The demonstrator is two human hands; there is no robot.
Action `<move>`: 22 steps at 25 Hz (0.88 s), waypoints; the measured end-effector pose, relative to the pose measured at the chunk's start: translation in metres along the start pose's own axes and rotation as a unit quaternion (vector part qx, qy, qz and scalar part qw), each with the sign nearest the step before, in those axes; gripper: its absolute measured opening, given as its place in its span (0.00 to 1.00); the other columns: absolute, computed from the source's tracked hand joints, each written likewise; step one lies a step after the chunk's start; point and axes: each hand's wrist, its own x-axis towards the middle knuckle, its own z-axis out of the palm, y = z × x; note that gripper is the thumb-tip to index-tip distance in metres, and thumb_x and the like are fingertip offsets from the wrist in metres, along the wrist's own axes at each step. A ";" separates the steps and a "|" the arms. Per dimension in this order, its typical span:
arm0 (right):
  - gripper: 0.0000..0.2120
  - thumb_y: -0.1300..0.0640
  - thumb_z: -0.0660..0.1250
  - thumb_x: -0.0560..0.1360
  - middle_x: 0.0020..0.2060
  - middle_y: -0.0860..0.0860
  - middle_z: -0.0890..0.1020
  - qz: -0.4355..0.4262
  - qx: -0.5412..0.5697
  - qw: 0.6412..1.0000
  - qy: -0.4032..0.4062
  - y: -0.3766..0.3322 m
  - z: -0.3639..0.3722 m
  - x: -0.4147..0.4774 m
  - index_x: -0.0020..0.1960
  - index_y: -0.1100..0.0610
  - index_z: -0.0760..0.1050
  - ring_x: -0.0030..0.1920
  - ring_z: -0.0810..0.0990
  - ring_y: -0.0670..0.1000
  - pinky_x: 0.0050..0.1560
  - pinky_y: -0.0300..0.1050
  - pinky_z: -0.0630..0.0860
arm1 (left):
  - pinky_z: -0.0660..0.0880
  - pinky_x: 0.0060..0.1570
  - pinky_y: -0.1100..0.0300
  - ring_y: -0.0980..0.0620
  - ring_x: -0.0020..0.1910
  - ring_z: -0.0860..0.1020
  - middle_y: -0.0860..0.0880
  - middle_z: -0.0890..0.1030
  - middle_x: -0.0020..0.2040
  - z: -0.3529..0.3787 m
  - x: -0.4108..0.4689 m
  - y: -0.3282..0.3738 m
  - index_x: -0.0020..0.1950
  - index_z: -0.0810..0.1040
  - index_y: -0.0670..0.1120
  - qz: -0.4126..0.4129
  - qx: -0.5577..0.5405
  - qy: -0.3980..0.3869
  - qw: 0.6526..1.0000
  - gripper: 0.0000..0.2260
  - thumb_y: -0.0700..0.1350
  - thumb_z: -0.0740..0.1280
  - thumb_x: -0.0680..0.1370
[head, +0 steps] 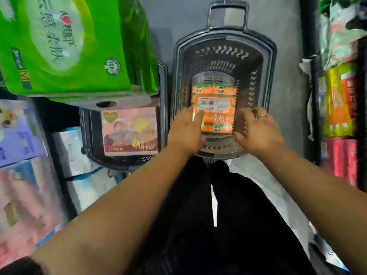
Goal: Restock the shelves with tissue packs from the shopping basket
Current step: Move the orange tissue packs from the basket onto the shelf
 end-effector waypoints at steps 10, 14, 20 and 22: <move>0.36 0.49 0.71 0.72 0.69 0.62 0.63 0.023 -0.007 0.992 -0.120 0.043 0.198 0.147 0.76 0.51 0.59 0.65 0.67 0.65 0.61 0.57 0.70 | 0.65 0.66 0.49 0.41 0.68 0.65 0.41 0.67 0.69 0.194 0.138 -0.057 0.72 0.65 0.45 -0.027 0.008 -0.110 0.994 0.27 0.51 0.68 0.76; 0.36 0.49 0.71 0.72 0.69 0.61 0.61 0.070 0.047 0.991 -0.108 0.073 0.252 0.185 0.74 0.51 0.59 0.64 0.66 0.66 0.63 0.57 0.70 | 0.61 0.69 0.50 0.41 0.72 0.61 0.41 0.61 0.73 0.243 0.178 -0.057 0.74 0.61 0.46 -0.053 -0.027 -0.112 0.992 0.33 0.53 0.70 0.74; 0.45 0.52 0.74 0.71 0.72 0.63 0.54 0.181 0.189 0.958 -0.114 0.085 0.294 0.228 0.78 0.51 0.48 0.64 0.70 0.67 0.67 0.54 0.67 | 0.62 0.70 0.49 0.38 0.70 0.63 0.38 0.58 0.73 0.282 0.230 -0.070 0.78 0.46 0.48 -0.244 -0.167 -0.137 0.945 0.47 0.53 0.75 0.71; 0.49 0.51 0.74 0.72 0.74 0.64 0.52 0.205 0.204 0.950 -0.115 0.079 0.305 0.236 0.78 0.48 0.42 0.68 0.66 0.66 0.67 0.54 0.66 | 0.65 0.68 0.48 0.38 0.68 0.66 0.38 0.59 0.71 0.296 0.239 -0.071 0.78 0.44 0.49 -0.278 -0.193 -0.142 0.930 0.50 0.52 0.76 0.69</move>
